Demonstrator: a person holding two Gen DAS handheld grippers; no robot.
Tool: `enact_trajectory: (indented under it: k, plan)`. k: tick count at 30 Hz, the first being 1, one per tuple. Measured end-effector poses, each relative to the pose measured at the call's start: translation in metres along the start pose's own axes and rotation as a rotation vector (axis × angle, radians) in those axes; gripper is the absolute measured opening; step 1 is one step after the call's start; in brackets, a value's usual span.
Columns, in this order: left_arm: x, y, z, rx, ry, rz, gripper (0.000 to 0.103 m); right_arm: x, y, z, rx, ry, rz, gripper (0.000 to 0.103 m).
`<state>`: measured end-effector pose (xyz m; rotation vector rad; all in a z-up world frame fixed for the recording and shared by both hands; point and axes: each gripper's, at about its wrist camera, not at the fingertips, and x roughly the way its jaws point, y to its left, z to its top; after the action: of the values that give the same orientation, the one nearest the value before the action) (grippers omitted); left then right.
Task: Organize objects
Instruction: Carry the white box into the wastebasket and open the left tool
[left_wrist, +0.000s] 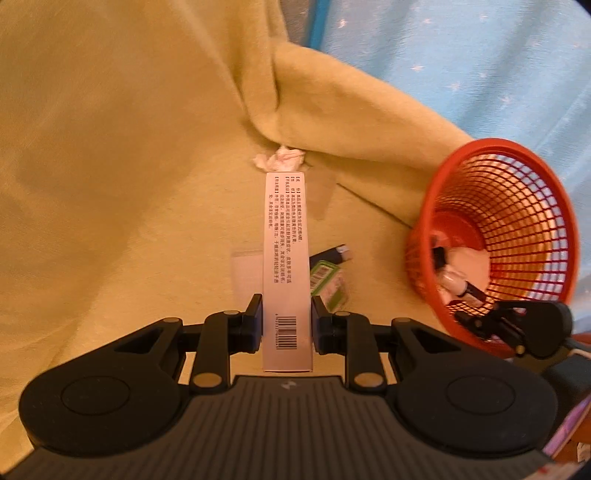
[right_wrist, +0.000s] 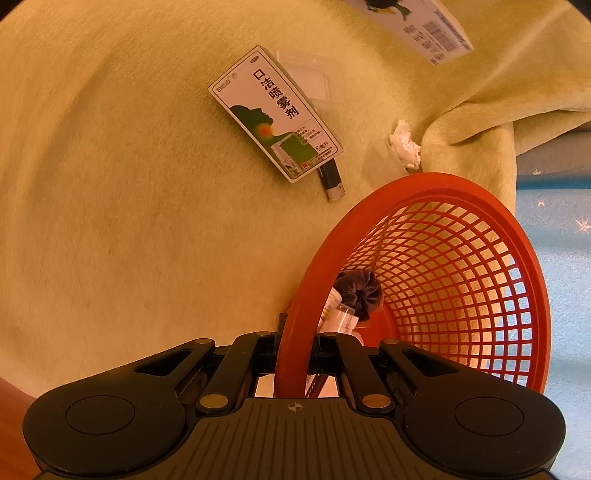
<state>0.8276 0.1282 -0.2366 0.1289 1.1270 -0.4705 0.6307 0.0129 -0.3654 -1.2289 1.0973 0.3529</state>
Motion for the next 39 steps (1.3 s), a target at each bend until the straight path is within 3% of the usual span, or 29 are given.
enact_trajectory:
  k: [20,29,39]
  plan:
    - [-0.029,-0.044,0.022,0.051,-0.041,-0.106,0.021,0.000,0.001,-0.002,0.008,0.003,0.000,0.001]
    - [-0.027,-0.076,0.030,0.110,-0.024,-0.185,0.021,-0.002,0.001,-0.001,0.015,0.003,0.002,0.001]
    - [-0.018,-0.096,0.036,0.142,-0.016,-0.219,0.021,-0.002,0.000,-0.001,0.019,0.002,0.004,0.001]
